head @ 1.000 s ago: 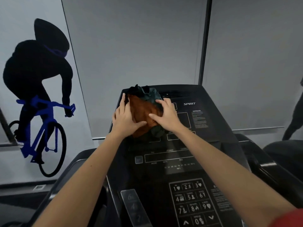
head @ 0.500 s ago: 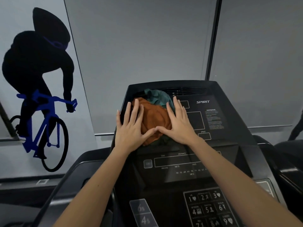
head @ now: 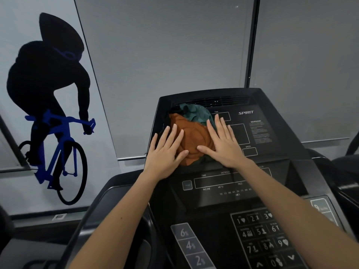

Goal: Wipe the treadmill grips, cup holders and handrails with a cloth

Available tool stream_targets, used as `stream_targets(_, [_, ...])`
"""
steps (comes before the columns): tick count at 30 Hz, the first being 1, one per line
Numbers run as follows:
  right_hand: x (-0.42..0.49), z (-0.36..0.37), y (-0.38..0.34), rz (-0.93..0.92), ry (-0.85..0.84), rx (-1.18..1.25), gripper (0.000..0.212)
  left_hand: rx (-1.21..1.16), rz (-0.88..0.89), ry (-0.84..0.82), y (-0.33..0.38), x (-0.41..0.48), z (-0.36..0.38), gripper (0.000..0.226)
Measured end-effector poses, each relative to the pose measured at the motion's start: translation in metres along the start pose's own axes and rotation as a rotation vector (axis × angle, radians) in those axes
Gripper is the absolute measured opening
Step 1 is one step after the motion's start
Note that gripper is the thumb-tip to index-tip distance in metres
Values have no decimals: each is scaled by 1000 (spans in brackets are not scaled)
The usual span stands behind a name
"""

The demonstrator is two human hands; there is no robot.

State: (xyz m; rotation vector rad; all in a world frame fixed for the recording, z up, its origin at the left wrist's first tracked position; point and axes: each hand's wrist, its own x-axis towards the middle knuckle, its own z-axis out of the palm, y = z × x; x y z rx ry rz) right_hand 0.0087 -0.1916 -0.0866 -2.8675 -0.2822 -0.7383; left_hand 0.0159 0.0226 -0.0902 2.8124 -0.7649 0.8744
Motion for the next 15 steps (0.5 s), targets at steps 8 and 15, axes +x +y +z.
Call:
stream_targets(8, [-2,-20,-8,44,-152,18,91,-20,-34,-157,5,3,-14,65])
stream_targets(15, [-20,-59,-9,99,-297,52,85,-23,-120,-194,34,12,-53,69])
